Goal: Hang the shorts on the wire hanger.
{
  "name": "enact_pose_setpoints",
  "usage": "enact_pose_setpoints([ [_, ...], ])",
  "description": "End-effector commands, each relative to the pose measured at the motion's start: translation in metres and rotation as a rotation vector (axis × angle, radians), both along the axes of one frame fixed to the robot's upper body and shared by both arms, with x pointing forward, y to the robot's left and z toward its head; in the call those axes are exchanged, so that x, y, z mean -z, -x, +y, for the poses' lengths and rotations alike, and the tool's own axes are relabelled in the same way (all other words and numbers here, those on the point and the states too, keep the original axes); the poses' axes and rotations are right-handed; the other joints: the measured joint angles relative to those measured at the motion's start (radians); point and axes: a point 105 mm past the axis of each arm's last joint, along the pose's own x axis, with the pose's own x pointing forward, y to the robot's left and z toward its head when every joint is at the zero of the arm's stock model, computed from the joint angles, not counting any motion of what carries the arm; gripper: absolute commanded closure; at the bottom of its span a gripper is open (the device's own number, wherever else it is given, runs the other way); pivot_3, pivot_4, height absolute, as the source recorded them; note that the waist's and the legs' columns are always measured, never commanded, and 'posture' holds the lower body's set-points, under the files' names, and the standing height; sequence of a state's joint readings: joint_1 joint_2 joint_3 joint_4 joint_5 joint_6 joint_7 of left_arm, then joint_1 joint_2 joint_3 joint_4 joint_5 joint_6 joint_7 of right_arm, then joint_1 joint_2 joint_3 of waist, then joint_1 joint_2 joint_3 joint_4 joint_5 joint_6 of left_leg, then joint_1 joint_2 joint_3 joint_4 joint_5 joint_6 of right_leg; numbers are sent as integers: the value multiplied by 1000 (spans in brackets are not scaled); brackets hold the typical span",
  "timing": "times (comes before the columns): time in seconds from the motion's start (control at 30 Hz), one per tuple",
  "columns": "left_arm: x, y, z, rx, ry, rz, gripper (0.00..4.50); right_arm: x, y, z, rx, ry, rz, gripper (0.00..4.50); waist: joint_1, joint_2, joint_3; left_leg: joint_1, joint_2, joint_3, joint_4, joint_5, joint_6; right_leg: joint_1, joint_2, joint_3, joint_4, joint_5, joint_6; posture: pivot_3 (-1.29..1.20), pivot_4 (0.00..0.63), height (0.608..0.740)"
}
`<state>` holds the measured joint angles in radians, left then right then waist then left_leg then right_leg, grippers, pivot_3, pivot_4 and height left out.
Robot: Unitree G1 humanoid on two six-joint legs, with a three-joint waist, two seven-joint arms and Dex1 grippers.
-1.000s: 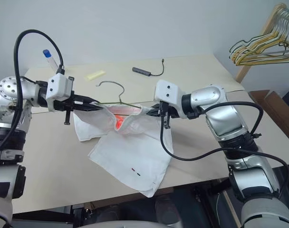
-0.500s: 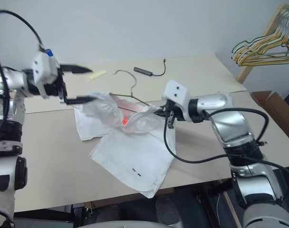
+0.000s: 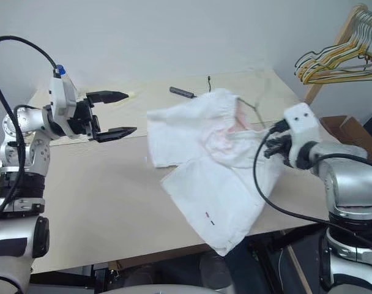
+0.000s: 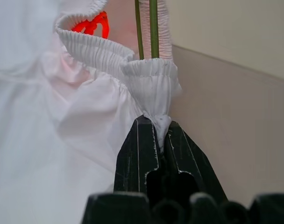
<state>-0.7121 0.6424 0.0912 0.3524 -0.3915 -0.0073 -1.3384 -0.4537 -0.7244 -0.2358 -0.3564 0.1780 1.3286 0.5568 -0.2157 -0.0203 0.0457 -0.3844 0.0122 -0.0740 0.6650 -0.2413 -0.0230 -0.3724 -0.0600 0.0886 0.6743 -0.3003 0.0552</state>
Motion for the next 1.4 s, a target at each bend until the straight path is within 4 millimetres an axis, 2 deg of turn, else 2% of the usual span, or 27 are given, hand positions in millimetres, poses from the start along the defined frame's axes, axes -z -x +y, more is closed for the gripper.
enact_pose_setpoints([
  [0.03,-9,6,-10,47,15,-27,22,-27,3,-42,217,3,-72,4500,-4,0,0,0,0,0,0,0,0,0,0,0,0,0,0,-267,0,740],
  [0.17,-5,3,-14,44,0,-23,22,-38,9,-63,317,-23,-54,4500,-23,3,-1,0,0,1,0,0,0,0,0,1,-1,0,0,-273,0,740],
  [0.27,-13,3,-15,39,45,-33,22,-50,17,-96,502,6,-83,4500,-38,3,-1,0,0,1,0,0,0,0,0,1,-2,0,0,-273,0,740],
  [0.37,-15,5,-15,41,63,-36,22,-62,21,-118,671,20,-147,4500,-49,3,-1,0,0,2,0,0,0,1,0,2,-2,0,0,-271,0,740],
  [0.53,-13,6,-16,30,69,-33,22,-73,21,-131,877,1,-245,4500,-73,7,-4,2,0,4,-1,0,0,1,1,5,-2,0,0,-263,0,740],
  [0.7,-21,9,-19,39,162,-49,22,-90,21,-145,1081,-57,-391,4500,-77,11,-6,2,0,5,-1,0,0,1,0,7,-2,0,0,-265,0,740],
  [0.9,-23,17,-27,81,216,-31,22,-105,13,-161,1190,-156,-475,4500,-78,16,-9,2,0,9,-2,0,0,1,0,7,-2,0,0,-273,0,740],
  [1.0,-21,22,-29,97,210,-26,22,-105,12,-173,1223,-183,-459,4500,-78,16,-9,3,0,16,-2,0,1,2,0,8,-2,0,0,-268,0,740],
  [1.17,-17,21,-29,77,190,-24,22,-99,2,-191,1226,-380,-417,4500,-78,19,-10,5,0,20,-4,1,1,4,0,10,-6,0,0,-262,0,740],
  [1.4,-19,25,-29,101,180,-27,22,-96,-7,-204,1216,-440,-381,4500,-80,21,-10,8,0,23,-6,1,2,6,1,11,-10,0,0,-253,0,740],
])
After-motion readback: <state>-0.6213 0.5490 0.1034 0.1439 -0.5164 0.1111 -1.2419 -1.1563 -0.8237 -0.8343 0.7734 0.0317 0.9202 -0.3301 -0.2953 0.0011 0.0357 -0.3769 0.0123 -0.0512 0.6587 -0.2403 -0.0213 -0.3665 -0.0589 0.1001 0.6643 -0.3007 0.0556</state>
